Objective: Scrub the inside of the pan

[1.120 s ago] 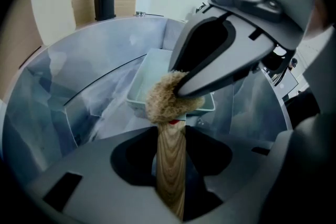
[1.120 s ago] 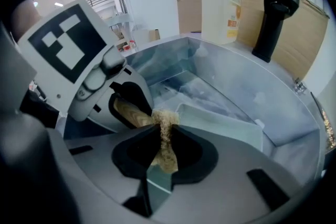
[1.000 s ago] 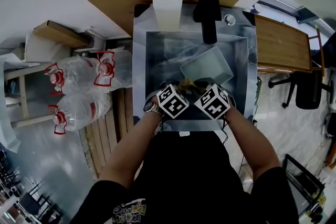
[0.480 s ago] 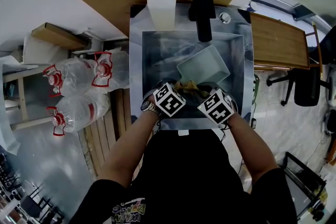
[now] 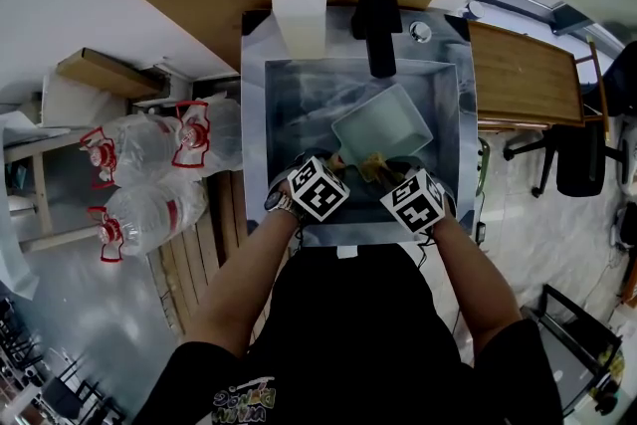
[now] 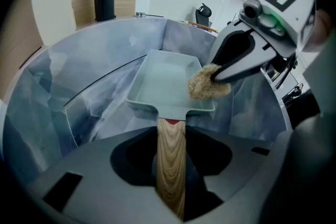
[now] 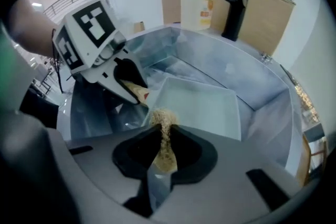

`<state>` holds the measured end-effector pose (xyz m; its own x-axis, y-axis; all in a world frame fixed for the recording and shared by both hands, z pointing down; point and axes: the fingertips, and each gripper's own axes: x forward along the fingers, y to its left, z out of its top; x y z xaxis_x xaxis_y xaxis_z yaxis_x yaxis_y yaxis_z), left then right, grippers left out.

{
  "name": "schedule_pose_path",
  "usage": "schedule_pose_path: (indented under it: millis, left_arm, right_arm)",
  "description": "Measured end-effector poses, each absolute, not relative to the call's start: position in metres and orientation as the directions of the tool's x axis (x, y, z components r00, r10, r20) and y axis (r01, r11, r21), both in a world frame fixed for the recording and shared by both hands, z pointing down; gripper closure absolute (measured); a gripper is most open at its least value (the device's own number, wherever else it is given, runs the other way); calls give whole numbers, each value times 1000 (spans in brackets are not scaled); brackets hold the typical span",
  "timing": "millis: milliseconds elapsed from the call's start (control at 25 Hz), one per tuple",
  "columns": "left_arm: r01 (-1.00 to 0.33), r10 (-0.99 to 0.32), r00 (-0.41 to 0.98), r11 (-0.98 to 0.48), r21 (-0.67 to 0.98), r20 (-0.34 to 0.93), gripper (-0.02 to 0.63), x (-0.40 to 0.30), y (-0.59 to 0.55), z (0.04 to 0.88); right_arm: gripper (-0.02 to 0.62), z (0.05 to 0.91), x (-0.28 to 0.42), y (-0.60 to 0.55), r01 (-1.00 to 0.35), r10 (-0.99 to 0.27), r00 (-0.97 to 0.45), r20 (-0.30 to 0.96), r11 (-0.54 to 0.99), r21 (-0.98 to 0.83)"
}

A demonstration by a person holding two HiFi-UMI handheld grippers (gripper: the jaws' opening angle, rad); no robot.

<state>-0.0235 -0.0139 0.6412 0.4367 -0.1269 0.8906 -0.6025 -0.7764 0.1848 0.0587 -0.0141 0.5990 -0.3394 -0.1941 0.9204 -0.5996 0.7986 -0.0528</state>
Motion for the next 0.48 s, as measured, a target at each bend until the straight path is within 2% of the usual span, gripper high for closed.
schedule_pose_path:
  millis: [200,480]
  left_arm:
    - [-601,-126,437,-777,185,891,434,-23,-14,640]
    - [-602,-127,438,-777,185,890,434,-23,-14,639]
  right_arm:
    - [529,604,104,-54,-732,-320,-224,920,679,58]
    - [533,610,130,-87,-756,-411,-91,907,621,206]
